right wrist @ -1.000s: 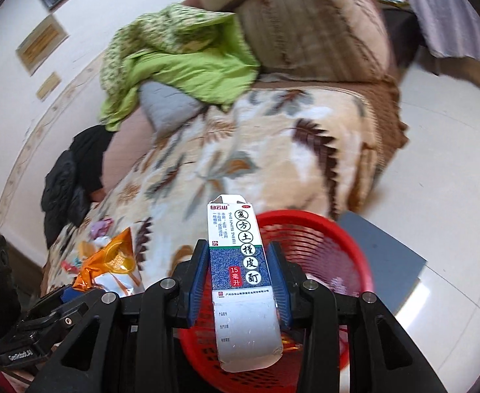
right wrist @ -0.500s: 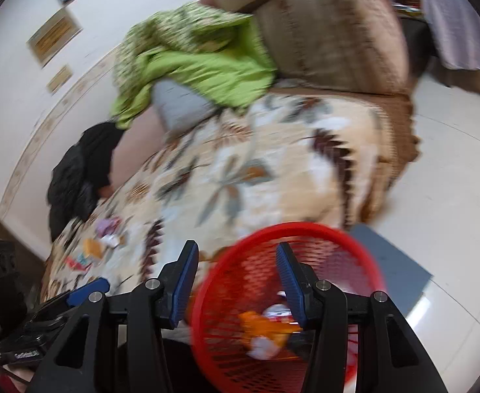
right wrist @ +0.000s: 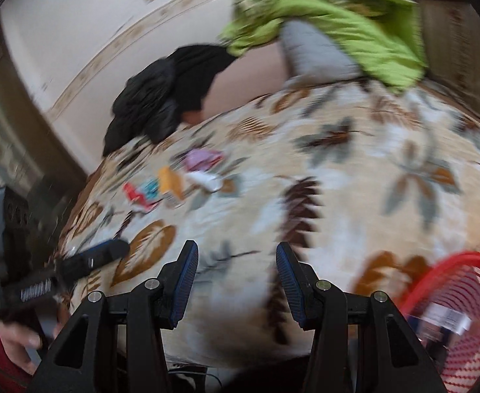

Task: Collect trash
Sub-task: 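Move both open grippers back over the bed, then grasp the red box with the left gripper while the right gripper grasps the orange box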

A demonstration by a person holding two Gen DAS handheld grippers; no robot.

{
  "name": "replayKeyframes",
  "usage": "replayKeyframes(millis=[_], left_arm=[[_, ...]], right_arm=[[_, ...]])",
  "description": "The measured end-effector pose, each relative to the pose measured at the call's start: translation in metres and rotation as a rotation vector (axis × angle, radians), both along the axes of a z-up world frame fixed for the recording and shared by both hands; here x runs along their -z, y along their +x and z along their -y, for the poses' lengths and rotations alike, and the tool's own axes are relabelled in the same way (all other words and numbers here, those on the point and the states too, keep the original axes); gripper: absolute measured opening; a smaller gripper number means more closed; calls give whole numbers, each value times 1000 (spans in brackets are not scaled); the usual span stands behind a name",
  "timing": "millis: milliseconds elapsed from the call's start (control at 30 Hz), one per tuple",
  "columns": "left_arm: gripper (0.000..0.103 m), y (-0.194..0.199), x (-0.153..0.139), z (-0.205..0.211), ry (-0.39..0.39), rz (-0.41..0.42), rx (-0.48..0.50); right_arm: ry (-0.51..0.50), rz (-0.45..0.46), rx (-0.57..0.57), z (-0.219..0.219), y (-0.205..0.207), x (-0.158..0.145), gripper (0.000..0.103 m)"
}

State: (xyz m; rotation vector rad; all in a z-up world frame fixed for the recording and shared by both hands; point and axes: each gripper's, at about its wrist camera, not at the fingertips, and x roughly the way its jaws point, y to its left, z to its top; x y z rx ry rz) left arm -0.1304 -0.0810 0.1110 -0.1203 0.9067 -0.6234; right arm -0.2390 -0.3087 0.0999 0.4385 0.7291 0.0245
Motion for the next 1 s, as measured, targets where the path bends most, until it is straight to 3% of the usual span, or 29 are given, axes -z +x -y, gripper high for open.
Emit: replayKeyframes(millis=[200, 500, 600, 633, 667, 833, 1000], left_arm=[[75, 68, 7, -64, 11, -29, -270], [72, 166, 45, -77, -101, -157, -447], [49, 190, 65, -74, -93, -207, -451], [32, 194, 71, -73, -93, -221, -438], [22, 197, 77, -73, -94, -240, -429], [19, 175, 80, -82, -99, -228, -411], [19, 127, 63, -97, -88, -185, -361]], right_arm=[[-27, -22, -72, -40, 30, 18, 54], [2, -17, -88, -39, 33, 23, 54], [-3, -14, -99, -41, 34, 22, 54], [1, -14, -104, -41, 35, 22, 54], [4, -18, -108, -41, 36, 22, 54], [4, -59, -153, -48, 52, 25, 54], [-19, -56, -193, -59, 86, 22, 54]])
